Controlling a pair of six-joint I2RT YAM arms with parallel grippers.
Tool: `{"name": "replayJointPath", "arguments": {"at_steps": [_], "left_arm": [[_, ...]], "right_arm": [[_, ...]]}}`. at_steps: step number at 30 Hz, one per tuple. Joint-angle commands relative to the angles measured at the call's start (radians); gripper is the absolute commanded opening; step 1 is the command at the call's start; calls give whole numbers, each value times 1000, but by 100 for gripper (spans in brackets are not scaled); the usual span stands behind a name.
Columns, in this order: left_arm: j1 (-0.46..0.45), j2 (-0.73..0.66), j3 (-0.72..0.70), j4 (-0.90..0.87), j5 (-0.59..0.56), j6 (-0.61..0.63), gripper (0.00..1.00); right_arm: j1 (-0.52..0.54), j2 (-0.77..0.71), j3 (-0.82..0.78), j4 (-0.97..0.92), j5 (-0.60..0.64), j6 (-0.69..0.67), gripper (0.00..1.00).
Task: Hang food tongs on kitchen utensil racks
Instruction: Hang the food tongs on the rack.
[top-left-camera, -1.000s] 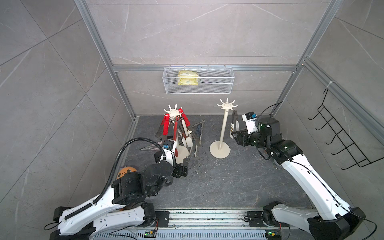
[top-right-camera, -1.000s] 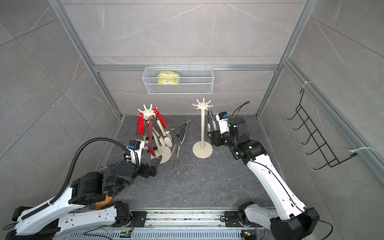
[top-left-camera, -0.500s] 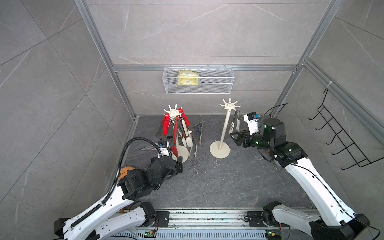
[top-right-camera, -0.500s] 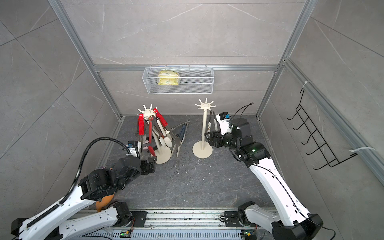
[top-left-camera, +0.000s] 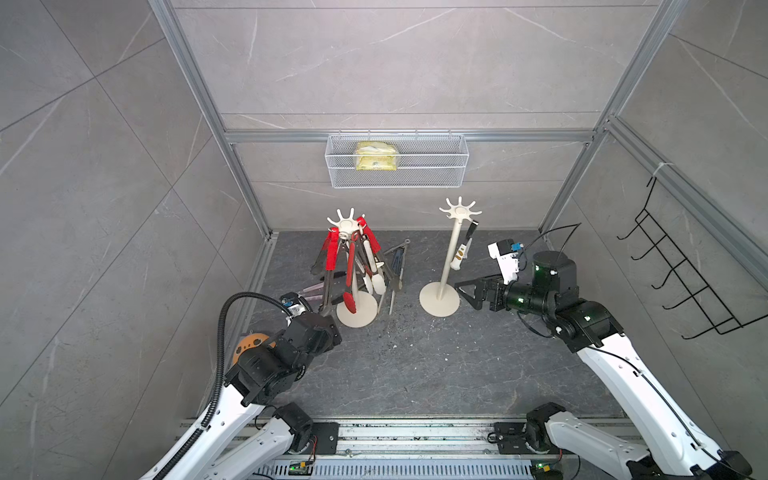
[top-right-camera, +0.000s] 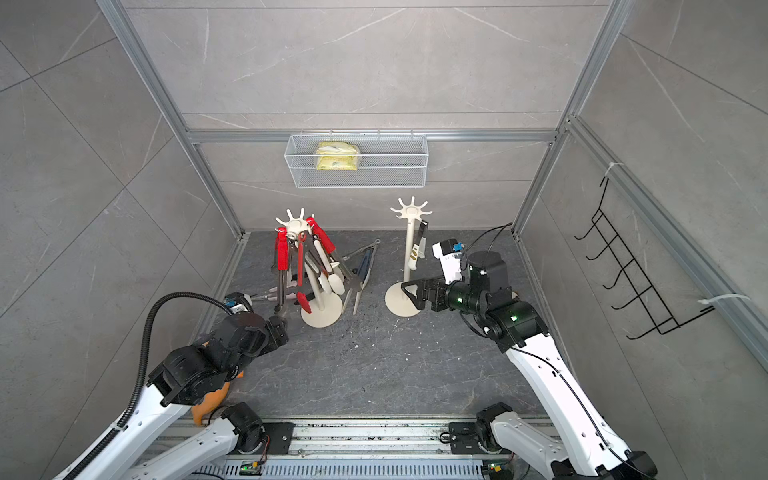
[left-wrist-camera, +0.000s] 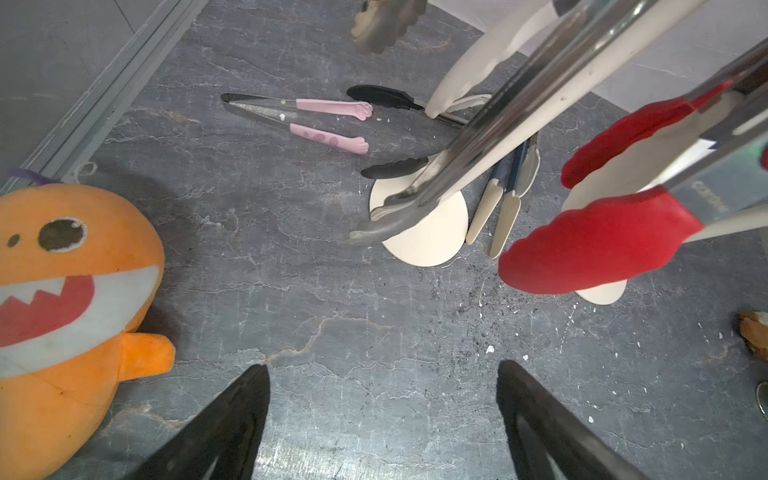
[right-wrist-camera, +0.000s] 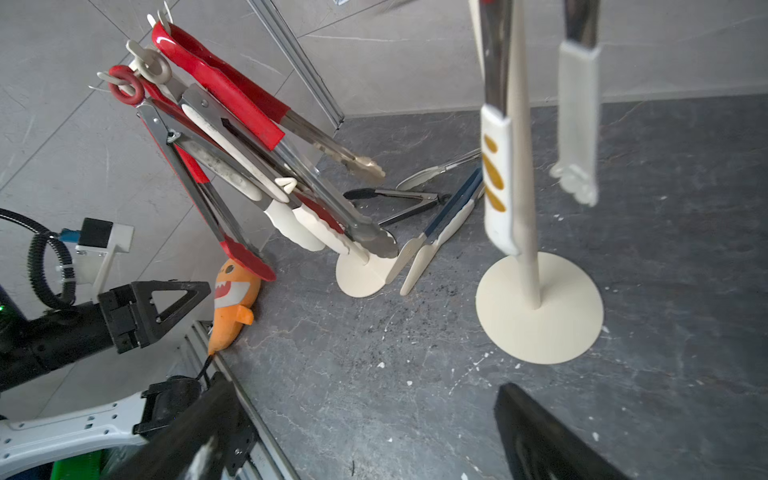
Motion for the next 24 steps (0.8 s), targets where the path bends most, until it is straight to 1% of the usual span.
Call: {"name": "replayJointPath", "arguments": {"at_steps": [1, 4, 6, 9, 11, 13, 17, 20, 24], "left_arm": [[13, -22, 5, -10, -20, -28, 89], [20, -15, 29, -12, -35, 0, 89], [22, 5, 56, -16, -40, 24, 90], [24, 27, 92, -10, -40, 61, 91], [24, 35, 111, 0, -40, 79, 91], [26, 36, 124, 12, -40, 92, 91], [26, 39, 155, 21, -36, 113, 91], [26, 44, 182, 23, -26, 132, 91], [26, 51, 217, 18, -12, 156, 91]], "right_arm": [[1, -45, -65, 23, -63, 94, 100], [15, -62, -121, 12, -56, 138, 100], [37, -68, -154, -1, -25, 159, 100], [96, -54, -192, -12, 37, 197, 98], [165, -20, -202, -18, 100, 219, 97], [237, 32, -205, -19, 159, 241, 94], [346, 165, -205, 27, 239, 331, 85], [401, 256, -198, 77, 289, 381, 78], [452, 366, -172, 130, 345, 435, 72]]}}
